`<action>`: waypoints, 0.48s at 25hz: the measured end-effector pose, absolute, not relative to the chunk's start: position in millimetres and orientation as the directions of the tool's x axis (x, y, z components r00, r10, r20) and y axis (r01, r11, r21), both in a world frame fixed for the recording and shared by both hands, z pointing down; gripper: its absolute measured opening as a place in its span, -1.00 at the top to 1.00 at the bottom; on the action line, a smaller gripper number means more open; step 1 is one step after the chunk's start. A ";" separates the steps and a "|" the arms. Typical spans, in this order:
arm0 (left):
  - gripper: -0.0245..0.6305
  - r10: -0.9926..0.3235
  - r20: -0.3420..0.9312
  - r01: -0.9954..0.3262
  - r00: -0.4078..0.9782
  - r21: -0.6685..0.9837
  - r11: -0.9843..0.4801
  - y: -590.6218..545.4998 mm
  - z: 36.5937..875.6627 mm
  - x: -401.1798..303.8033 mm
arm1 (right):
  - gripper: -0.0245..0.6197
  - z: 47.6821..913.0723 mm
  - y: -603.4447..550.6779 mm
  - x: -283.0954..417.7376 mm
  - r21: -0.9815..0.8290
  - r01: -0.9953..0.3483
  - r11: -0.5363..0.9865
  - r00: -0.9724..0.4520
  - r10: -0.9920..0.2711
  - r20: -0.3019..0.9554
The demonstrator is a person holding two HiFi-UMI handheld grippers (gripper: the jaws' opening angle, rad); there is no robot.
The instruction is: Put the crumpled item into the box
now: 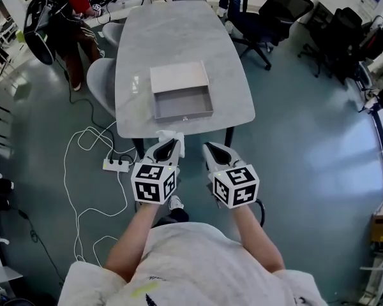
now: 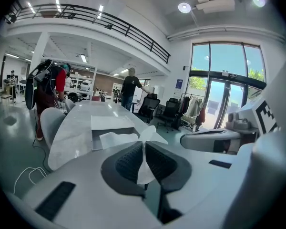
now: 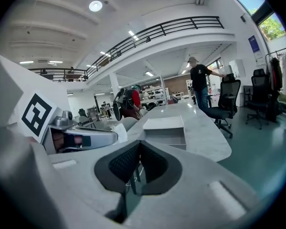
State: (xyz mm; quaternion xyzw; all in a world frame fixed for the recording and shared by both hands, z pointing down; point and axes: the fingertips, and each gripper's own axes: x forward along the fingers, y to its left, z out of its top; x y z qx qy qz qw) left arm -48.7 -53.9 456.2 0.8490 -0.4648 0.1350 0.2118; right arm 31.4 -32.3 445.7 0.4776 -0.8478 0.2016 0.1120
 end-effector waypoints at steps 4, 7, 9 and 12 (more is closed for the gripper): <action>0.85 -0.730 0.426 -0.845 0.534 0.248 -0.473 -71.5 458.5 -66.9 | 0.91 447.4 -50.4 12.8 -0.229 -0.856 0.464 -0.517 -0.759 0.396; 0.85 -0.728 0.425 -0.842 0.539 0.260 -0.472 -84.4 458.5 -81.2 | 0.91 447.2 -63.1 -1.4 -0.223 -0.858 0.462 -0.513 -0.757 0.406; 0.85 -0.727 0.420 -0.840 0.543 0.268 -0.473 -94.3 456.9 -88.9 | 0.91 445.1 -72.1 -9.5 -0.217 -0.860 0.461 -0.509 -0.757 0.410; 0.85 -0.724 0.410 -0.832 0.555 0.279 -0.480 -108.0 455.5 -97.3 | 0.91 443.4 -84.6 -18.6 -0.205 -0.866 0.456 -0.499 -0.761 0.414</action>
